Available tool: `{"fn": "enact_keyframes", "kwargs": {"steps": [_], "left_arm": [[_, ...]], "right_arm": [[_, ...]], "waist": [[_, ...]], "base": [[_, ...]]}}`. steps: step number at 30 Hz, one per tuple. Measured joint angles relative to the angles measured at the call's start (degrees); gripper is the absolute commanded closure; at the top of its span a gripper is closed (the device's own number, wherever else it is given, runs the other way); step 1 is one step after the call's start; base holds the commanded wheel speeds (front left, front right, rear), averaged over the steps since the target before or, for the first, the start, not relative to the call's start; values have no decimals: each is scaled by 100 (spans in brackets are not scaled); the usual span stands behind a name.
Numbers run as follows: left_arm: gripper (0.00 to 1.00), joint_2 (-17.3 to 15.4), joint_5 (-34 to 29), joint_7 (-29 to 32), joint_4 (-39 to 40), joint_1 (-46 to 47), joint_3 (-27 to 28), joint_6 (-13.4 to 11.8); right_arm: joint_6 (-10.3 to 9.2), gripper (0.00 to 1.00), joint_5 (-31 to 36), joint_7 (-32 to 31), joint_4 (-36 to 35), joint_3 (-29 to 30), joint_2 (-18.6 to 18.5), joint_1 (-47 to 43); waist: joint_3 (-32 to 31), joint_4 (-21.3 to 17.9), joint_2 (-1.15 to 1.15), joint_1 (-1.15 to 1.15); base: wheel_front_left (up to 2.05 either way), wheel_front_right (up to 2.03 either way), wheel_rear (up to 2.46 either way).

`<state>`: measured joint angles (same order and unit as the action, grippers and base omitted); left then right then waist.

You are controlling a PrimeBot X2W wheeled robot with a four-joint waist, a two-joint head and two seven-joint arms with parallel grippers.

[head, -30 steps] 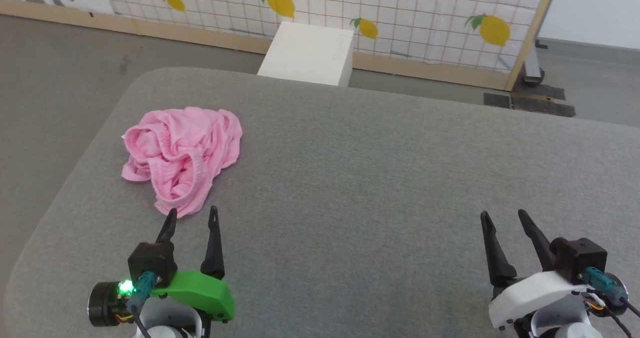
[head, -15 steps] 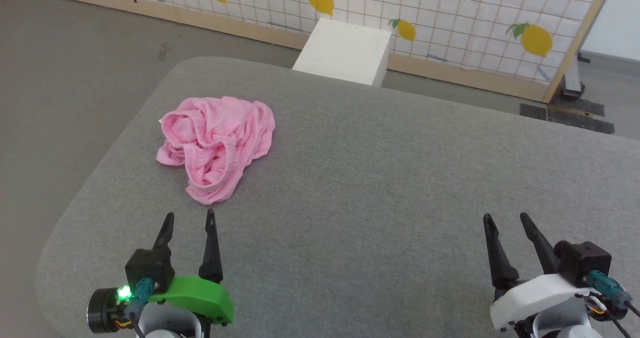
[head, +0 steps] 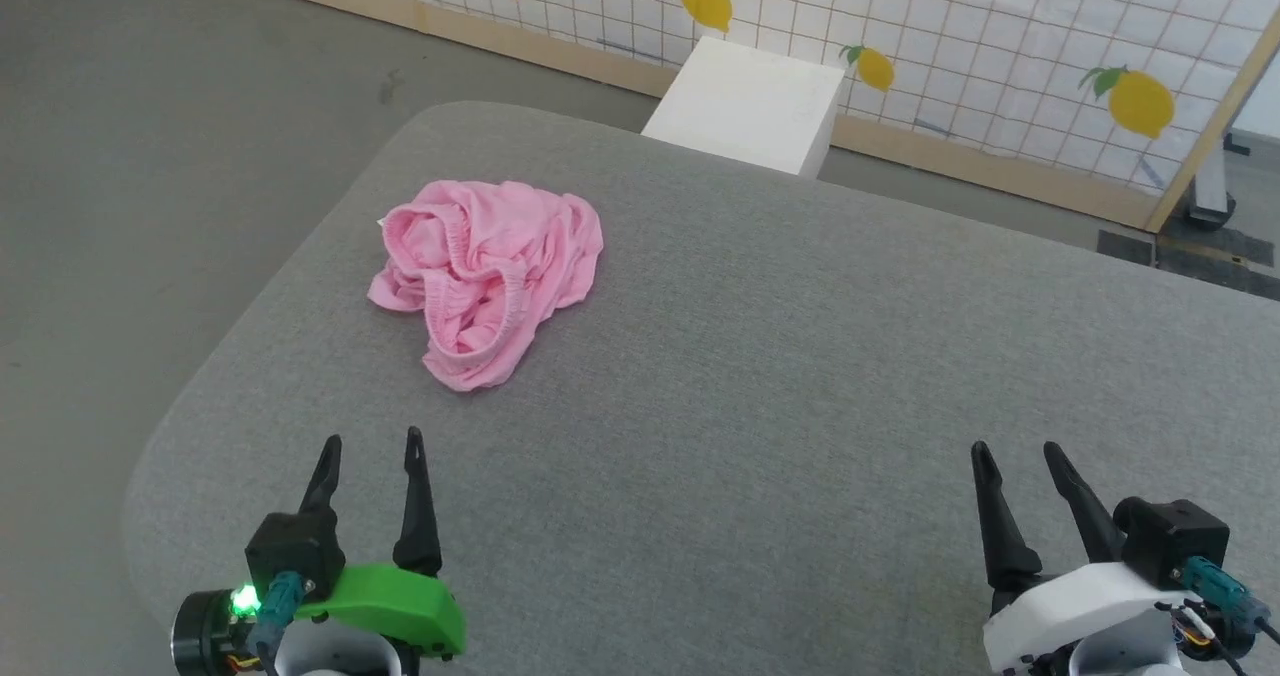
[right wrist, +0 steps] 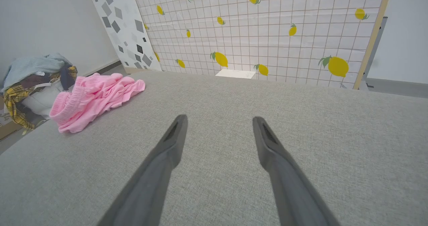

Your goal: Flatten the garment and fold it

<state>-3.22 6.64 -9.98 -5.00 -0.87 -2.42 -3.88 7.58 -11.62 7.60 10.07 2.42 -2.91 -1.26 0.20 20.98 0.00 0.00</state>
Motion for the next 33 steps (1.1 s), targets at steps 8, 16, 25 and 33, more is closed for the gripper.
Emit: {"fn": "enact_keyframes", "kwargs": {"steps": [8, 16, 25, 33], "left_arm": [[0, 0, 67, -91, -27, -8, 1, -33], [0, 1, 144, -199, -94, -31, -14, -80], [0, 1, 162, -281, -167, -32, -32, -130], [0, 1, 201, -385, -210, -34, -43, -174]], "right_arm": [[0, 0, -36, 1, 3, 24, 0, -10], [0, 0, -109, 49, 9, 48, 0, -73], [0, 0, -187, 51, -57, 78, 0, -118], [0, 0, -281, 78, -55, 113, 0, -156]], "waist": [[-6, 194, 0, 0], [-24, 371, 0, 0], [-43, 560, 0, 0], [-66, 740, 0, 0]], "base": [[0, 0, 0], [0, 0, 0], [0, 0, 0], [0, 0, 0]]}}
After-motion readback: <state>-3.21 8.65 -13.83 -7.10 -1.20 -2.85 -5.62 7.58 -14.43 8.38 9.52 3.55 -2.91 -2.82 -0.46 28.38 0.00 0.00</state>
